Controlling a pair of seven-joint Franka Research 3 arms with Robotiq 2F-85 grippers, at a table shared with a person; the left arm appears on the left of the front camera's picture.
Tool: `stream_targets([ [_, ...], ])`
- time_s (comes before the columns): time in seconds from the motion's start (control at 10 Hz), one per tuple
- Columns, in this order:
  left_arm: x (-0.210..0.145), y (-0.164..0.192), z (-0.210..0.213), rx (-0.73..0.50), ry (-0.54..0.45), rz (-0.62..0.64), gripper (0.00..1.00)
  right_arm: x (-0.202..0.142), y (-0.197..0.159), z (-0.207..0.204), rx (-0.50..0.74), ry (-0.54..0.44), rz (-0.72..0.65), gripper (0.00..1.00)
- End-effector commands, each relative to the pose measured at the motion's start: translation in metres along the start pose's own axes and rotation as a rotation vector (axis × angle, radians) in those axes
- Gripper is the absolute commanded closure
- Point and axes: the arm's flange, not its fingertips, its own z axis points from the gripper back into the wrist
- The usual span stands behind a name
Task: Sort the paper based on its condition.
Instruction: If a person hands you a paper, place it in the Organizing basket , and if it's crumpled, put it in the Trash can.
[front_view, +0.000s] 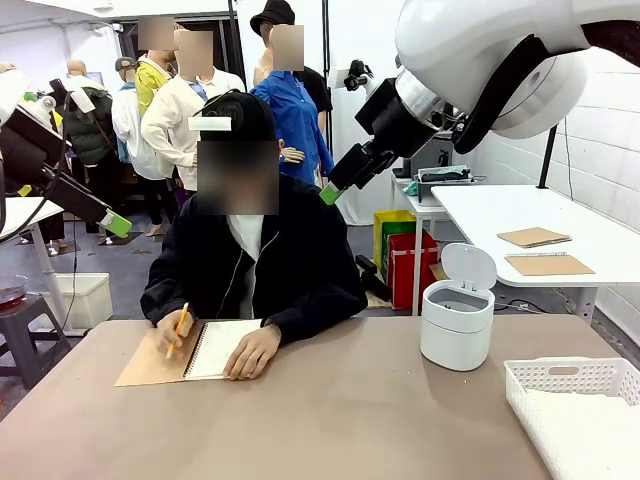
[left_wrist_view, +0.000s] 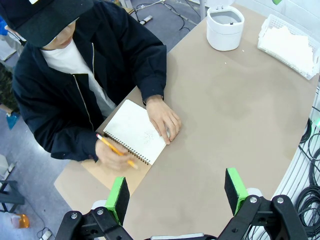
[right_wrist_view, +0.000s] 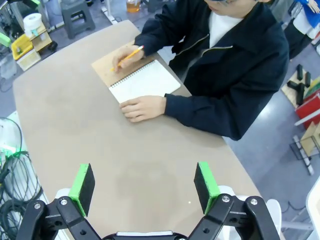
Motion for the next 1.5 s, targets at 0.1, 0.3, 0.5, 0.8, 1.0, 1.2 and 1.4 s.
stream_targets([
  [0.1,0.0006,-0.0006,0.0005,-0.002,0.002,0.011,0.00,-0.0005,-0.0013,0.0002,0.010,-0.006,0.005,0.00],
  [0.3,0.0006,-0.0006,0.0005,-0.002,0.002,0.011,0.00,-0.0005,-0.0013,0.0002,0.010,-0.006,0.005,0.00],
  [0.5,0.0006,-0.0006,0.0005,-0.002,0.002,0.011,0.00,-0.0005,-0.0013,0.0002,0.010,-0.006,0.005,0.00],
  [0.8,0.0006,-0.0006,0.0005,-0.002,0.002,0.011,0.00,-0.0005,-0.0013,0.0002,0.010,-0.006,0.005,0.00],
  [1.0,0.0006,-0.0006,0.0005,-0.002,0.002,0.011,0.00,-0.0005,-0.0013,0.0002,0.010,-0.006,0.005,0.00],
  [1.2,0.0006,-0.0006,0.0005,-0.002,0.002,0.011,0.00,-0.0005,-0.0013,0.0002,0.010,-0.006,0.005,0.00],
  [1.4,0.0006,-0.0006,0.0005,-0.002,0.002,0.011,0.00,-0.0005,-0.0013,0.0002,0.010,-0.006,0.005,0.00],
])
